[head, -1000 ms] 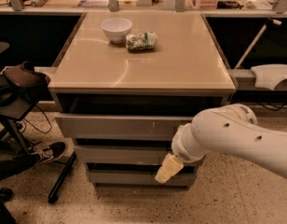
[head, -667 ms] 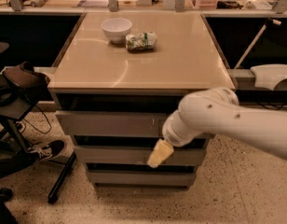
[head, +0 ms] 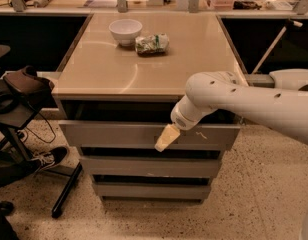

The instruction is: Close top drawer

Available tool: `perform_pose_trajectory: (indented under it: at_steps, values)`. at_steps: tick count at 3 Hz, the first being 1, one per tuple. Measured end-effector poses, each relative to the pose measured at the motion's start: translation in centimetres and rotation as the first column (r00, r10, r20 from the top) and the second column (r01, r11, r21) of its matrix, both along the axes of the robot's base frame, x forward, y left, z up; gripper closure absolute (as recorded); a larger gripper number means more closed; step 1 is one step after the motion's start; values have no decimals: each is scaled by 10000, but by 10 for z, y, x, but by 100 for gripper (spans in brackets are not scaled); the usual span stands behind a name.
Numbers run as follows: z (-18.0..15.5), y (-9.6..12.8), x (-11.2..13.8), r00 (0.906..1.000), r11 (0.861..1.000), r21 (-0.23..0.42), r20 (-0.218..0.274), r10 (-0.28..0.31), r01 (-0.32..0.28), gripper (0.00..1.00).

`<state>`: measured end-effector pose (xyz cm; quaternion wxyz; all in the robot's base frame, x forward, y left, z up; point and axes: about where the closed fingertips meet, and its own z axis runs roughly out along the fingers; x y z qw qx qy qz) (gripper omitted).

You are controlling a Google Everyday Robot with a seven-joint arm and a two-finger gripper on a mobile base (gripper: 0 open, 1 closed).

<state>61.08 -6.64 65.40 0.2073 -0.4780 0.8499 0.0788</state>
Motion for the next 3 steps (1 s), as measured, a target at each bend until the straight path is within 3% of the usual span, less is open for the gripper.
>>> perform_pose_trajectory:
  at_steps: [1, 2, 3]
  values:
    - [0, 0, 0, 10000, 10000, 0, 1, 0, 0, 0]
    - [19, -4, -23, 9987, 9998, -62, 465, -207, 210, 0]
    - [50, -20, -72, 9869, 9942, -236, 1253, -1014, 1051, 0]
